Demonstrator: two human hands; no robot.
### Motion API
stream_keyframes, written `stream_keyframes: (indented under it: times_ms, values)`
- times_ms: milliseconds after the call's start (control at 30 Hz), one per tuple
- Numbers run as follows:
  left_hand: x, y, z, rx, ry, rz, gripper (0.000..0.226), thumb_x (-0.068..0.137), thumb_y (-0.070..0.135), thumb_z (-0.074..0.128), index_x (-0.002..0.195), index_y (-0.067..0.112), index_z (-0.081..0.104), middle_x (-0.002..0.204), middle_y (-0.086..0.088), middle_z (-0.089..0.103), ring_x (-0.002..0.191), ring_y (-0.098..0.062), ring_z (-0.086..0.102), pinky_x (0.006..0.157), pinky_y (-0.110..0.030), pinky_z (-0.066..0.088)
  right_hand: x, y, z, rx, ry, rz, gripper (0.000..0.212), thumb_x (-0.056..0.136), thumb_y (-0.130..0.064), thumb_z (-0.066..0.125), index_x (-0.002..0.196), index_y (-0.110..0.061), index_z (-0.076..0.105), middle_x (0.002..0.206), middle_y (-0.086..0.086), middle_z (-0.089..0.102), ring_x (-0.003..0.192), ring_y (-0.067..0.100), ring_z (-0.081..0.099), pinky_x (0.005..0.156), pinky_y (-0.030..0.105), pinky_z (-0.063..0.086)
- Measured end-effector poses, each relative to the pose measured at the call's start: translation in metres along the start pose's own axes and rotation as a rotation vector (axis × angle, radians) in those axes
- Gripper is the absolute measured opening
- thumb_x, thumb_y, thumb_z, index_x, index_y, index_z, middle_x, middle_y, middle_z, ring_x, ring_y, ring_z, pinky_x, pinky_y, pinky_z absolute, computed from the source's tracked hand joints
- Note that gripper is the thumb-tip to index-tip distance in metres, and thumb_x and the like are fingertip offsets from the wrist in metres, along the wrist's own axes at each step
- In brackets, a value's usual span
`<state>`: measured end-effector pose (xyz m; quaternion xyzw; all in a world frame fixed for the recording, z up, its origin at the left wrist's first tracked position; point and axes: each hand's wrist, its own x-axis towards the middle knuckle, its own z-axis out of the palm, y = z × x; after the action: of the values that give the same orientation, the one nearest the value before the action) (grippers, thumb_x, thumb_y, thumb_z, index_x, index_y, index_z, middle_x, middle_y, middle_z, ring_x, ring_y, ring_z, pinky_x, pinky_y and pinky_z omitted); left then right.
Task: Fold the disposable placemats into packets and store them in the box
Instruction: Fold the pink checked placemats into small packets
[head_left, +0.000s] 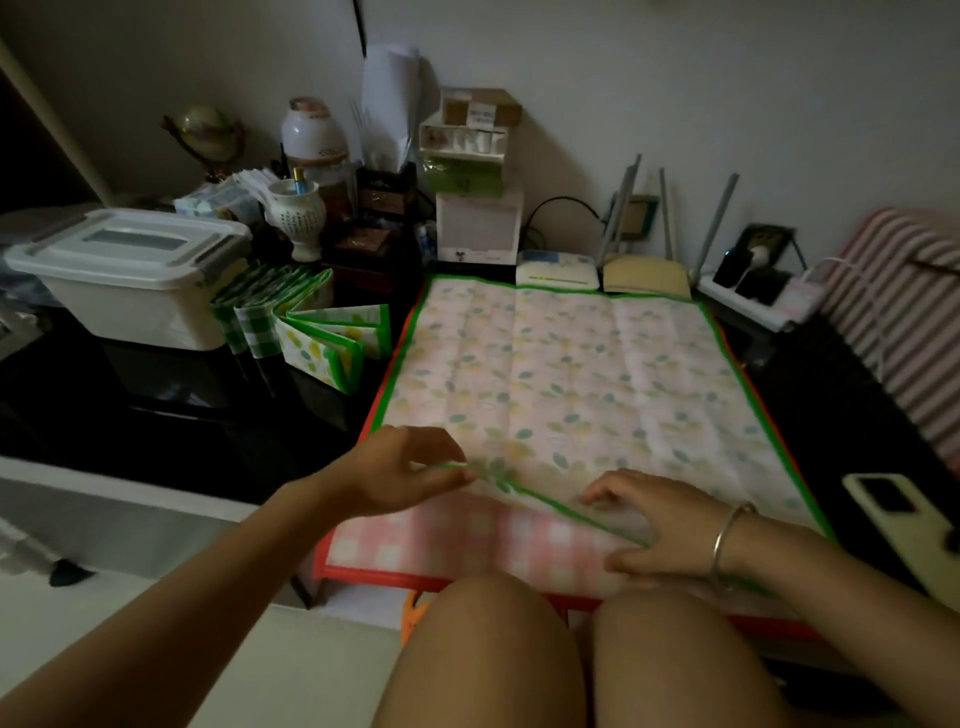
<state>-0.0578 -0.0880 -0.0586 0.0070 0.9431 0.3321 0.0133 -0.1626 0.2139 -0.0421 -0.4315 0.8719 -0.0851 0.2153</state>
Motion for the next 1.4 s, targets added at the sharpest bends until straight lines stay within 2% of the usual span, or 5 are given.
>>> stream_keyframes:
  times_ms: [367, 800, 967, 1200, 1400]
  values:
    - [0.020, 0.042, -0.027, 0.887, 0.179, -0.062, 0.031, 0.100, 0.046, 0.042, 0.102, 0.023, 0.062, 0.098, 0.000, 0.066, 0.089, -0.023, 0.064, 0.066, -0.029, 0.041, -0.035, 0.011, -0.033, -0.444, 0.511, 0.385, 0.029, 0.090, -0.053, 0.051, 0.108, -0.031, 0.056, 0.110, -0.009, 0.064, 0.098, 0.017, 0.062, 0.067, 0.026, 0.039]
    - [0.004, 0.036, -0.023, 0.765, 0.195, -0.204, 0.022, 0.099, 0.036, 0.044, 0.115, 0.022, 0.052, 0.101, -0.004, 0.065, 0.090, -0.027, 0.064, 0.072, -0.034, 0.050, -0.064, 0.026, -0.005, -0.016, 0.063, 0.421, 0.048, 0.093, -0.010, 0.048, 0.138, -0.026, 0.046, 0.140, 0.002, 0.050, 0.127, 0.018, 0.048, 0.100, 0.021, 0.037]
    - [0.001, 0.040, -0.042, 0.759, -0.011, -0.155, 0.033, 0.096, 0.040, 0.052, 0.125, 0.025, 0.051, 0.112, 0.001, 0.063, 0.101, -0.019, 0.061, 0.075, -0.029, 0.049, -0.066, 0.024, -0.038, -0.042, 0.194, 0.404, 0.028, 0.087, -0.019, 0.056, 0.076, -0.040, 0.043, 0.073, -0.010, 0.051, 0.069, 0.014, 0.051, 0.052, 0.017, 0.034]
    - [0.018, 0.028, -0.068, 0.745, 0.011, -0.041, 0.034, 0.089, 0.055, 0.059, 0.112, 0.030, 0.063, 0.097, 0.006, 0.067, 0.082, -0.013, 0.057, 0.070, -0.028, 0.045, -0.035, 0.038, -0.079, 0.240, 0.188, 0.344, 0.015, 0.089, -0.015, 0.060, 0.075, -0.017, 0.063, 0.062, 0.000, 0.070, 0.060, 0.014, 0.068, 0.073, 0.033, 0.057]
    - [0.058, -0.001, -0.069, 0.684, -0.011, -0.132, 0.035, 0.086, 0.055, 0.063, 0.106, 0.026, 0.065, 0.091, 0.005, 0.063, 0.084, -0.015, 0.059, 0.069, -0.029, 0.045, 0.003, 0.035, -0.081, 0.373, 0.204, 0.338, 0.053, 0.080, -0.068, 0.048, 0.080, -0.020, 0.070, 0.077, -0.008, 0.073, 0.073, 0.005, 0.068, 0.083, 0.029, 0.053]
